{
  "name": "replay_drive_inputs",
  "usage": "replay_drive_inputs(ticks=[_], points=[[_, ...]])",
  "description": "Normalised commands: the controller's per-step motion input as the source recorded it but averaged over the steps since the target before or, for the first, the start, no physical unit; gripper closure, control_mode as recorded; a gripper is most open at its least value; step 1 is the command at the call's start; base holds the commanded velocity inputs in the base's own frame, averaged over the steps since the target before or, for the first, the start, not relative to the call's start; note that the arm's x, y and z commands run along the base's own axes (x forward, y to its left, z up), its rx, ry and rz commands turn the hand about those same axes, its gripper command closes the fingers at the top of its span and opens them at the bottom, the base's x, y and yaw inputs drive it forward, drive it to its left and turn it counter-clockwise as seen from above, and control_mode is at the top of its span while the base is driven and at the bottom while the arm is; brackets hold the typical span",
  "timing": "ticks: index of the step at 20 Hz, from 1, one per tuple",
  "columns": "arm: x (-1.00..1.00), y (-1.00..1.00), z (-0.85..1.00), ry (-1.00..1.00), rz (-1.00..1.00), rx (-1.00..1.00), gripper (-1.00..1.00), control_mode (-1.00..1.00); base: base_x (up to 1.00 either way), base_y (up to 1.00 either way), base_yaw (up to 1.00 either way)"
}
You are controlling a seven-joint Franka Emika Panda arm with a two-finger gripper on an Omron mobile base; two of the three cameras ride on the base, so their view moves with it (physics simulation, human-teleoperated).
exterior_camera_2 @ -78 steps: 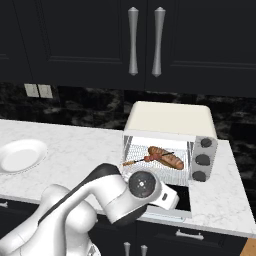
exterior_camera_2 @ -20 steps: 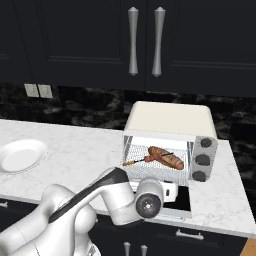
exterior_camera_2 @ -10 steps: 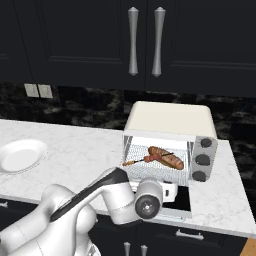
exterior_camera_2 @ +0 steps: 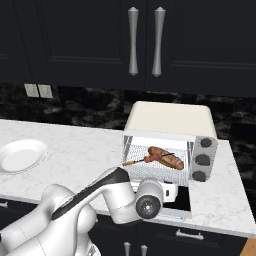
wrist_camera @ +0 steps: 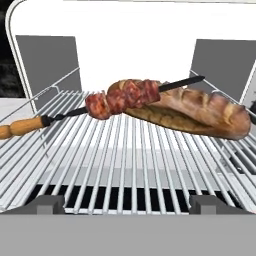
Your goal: Pick up the kebab skewer and baguette bread, and place them inside the toaster oven. Close the toaster oven door and start by setting the timer.
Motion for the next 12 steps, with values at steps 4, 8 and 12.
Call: replay_drive_inputs(ticks=[4,8,12], points=[[-0.02,0.00,-0.07,0.00,0.00,0.00,-1.00,-1.00,0.00,0.00,0.00],[-0.08,0.00,-0.02,0.00,0.00,0.00,-1.00,-1.00,0.00,0.00,0.00],[-0.22,0.00,0.00,0.00,0.00,0.00,-1.00,-1.00,0.00,0.00,0.00]])
